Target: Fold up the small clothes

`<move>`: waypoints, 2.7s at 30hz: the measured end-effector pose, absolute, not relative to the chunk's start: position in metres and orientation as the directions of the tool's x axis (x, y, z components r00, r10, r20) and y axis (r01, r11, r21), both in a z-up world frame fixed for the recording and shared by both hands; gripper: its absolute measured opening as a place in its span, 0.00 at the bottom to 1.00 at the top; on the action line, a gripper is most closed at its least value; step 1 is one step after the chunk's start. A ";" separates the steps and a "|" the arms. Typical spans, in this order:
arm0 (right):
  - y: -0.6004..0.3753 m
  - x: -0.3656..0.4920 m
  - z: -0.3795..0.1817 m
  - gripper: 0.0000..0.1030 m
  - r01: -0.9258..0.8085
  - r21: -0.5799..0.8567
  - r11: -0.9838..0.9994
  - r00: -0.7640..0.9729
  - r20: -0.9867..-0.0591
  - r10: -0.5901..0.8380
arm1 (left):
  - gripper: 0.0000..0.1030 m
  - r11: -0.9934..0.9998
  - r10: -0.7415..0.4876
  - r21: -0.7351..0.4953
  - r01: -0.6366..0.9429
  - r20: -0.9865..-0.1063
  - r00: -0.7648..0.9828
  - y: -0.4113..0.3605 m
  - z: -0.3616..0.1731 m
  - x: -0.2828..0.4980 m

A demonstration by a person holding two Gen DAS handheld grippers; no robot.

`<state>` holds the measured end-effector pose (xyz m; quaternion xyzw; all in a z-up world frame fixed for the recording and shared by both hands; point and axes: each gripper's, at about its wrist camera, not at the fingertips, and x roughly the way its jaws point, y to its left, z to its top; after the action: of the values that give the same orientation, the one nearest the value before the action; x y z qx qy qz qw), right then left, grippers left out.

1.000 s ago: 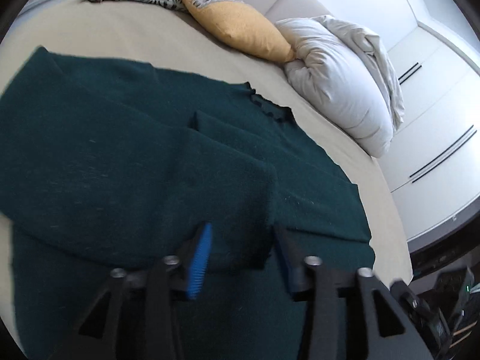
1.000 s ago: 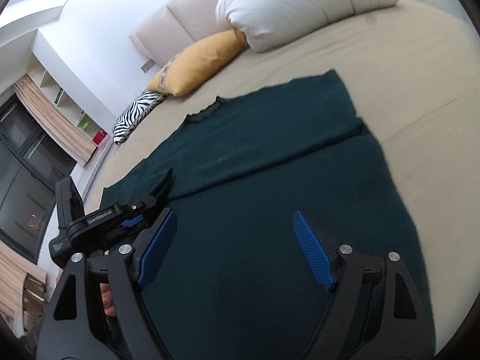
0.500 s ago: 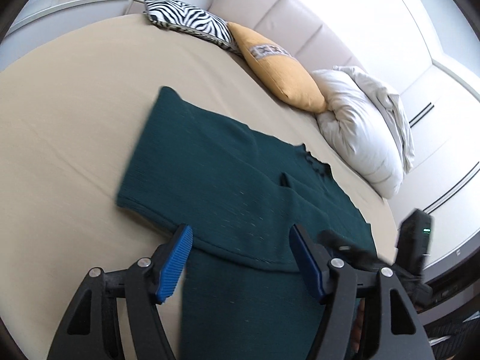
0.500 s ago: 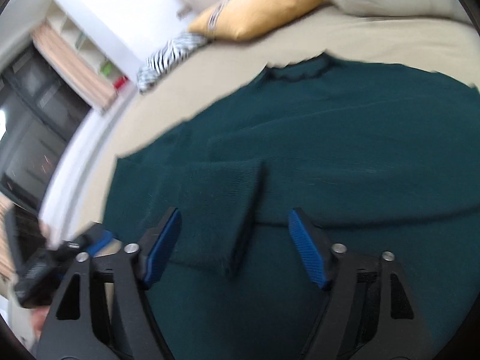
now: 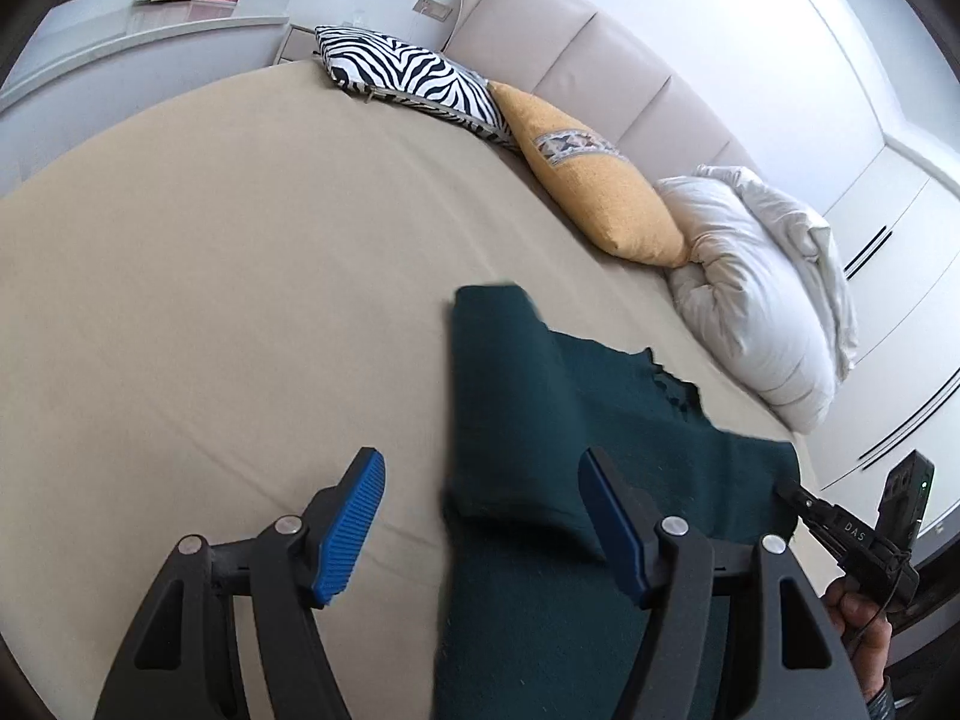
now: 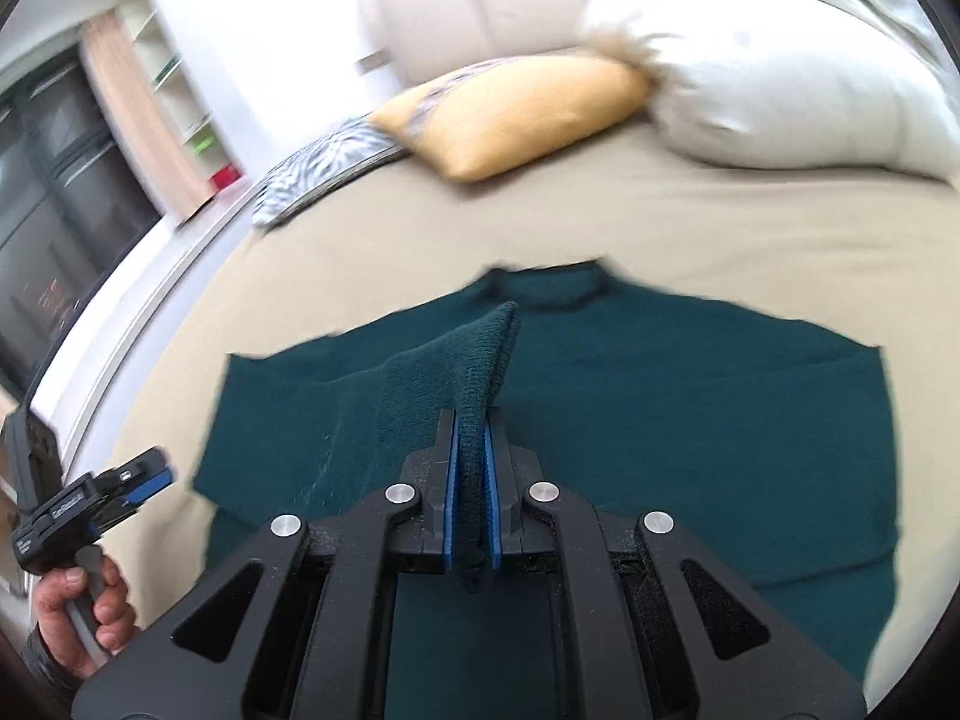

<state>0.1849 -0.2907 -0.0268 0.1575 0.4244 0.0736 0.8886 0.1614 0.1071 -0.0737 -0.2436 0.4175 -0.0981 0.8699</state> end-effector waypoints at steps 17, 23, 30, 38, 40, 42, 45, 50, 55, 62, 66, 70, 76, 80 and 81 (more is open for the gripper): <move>-0.352 0.198 -0.102 0.06 0.115 0.335 0.935 0.547 -0.807 0.222 | 0.10 0.964 -0.218 -0.267 -0.013 -0.814 0.538 0.057 -0.108 0.246; -0.347 0.205 -0.076 0.06 0.105 0.297 0.949 0.589 -0.788 0.181 | 0.09 0.954 -0.220 -0.296 -0.045 -0.793 0.568 0.066 -0.112 0.237; -0.377 0.206 -0.129 0.05 0.210 0.473 0.856 0.559 -0.776 0.292 | 0.09 0.967 -0.197 -0.253 -0.020 -0.797 0.571 0.060 -0.116 0.241; -0.371 0.208 -0.103 0.11 0.229 0.353 0.907 0.543 -0.820 0.182 | 0.16 0.960 -0.174 -0.274 -0.060 -0.749 0.640 0.074 -0.083 0.221; -0.369 0.199 -0.092 0.14 0.244 0.294 0.924 0.550 -0.827 0.117 | 0.16 0.962 -0.182 -0.270 -0.032 -0.725 0.664 0.071 -0.071 0.214; -0.363 0.192 -0.076 0.14 0.228 0.284 0.932 0.585 -0.805 0.102 | 0.16 0.970 -0.199 -0.244 0.024 -0.724 0.661 0.057 -0.066 0.208; -0.349 0.186 -0.065 0.14 0.167 0.320 0.932 0.612 -0.775 0.157 | 0.16 0.986 -0.167 -0.146 0.084 -0.777 0.606 0.033 -0.086 0.209; -0.329 0.192 -0.097 0.12 0.141 0.292 0.946 0.527 -0.831 0.178 | 0.17 0.988 -0.154 -0.123 0.093 -0.806 0.571 0.037 -0.113 0.215; -0.358 0.182 -0.110 0.06 0.180 0.419 0.890 0.562 -0.786 0.257 | 0.17 0.983 -0.182 -0.149 0.104 -0.804 0.566 0.041 -0.115 0.214; -0.370 0.168 -0.101 0.14 0.258 0.361 0.896 0.549 -0.818 0.172 | 0.21 0.989 -0.150 -0.121 0.089 -0.774 0.616 0.045 -0.086 0.204; -0.376 0.154 -0.080 0.14 0.218 0.409 0.886 0.623 -0.757 0.196 | 0.30 0.988 -0.156 -0.120 0.100 -0.741 0.653 0.038 -0.065 0.227; -0.353 0.181 -0.069 0.14 0.114 0.450 0.886 0.639 -0.716 0.281 | 0.30 0.994 -0.109 -0.065 0.093 -0.784 0.611 0.025 -0.083 0.274; -0.356 0.222 -0.123 0.09 0.148 0.512 0.846 0.572 -0.743 0.349 | 0.30 0.993 -0.110 -0.064 0.099 -0.798 0.593 0.030 -0.111 0.289; -0.396 0.202 -0.133 0.10 0.201 0.679 0.706 0.650 -0.632 0.423 | 0.30 0.984 -0.178 -0.147 0.101 -0.791 0.585 0.043 -0.108 0.286; -0.400 0.197 -0.129 0.13 0.223 0.657 0.720 0.652 -0.650 0.390 | 0.30 0.982 -0.187 -0.161 0.097 -0.792 0.582 0.046 -0.106 0.283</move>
<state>0.1966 -0.4001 -0.1291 0.3708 0.4139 0.0503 0.8299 0.2831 0.0456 -0.1064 -0.0499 0.4504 -0.0801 0.8878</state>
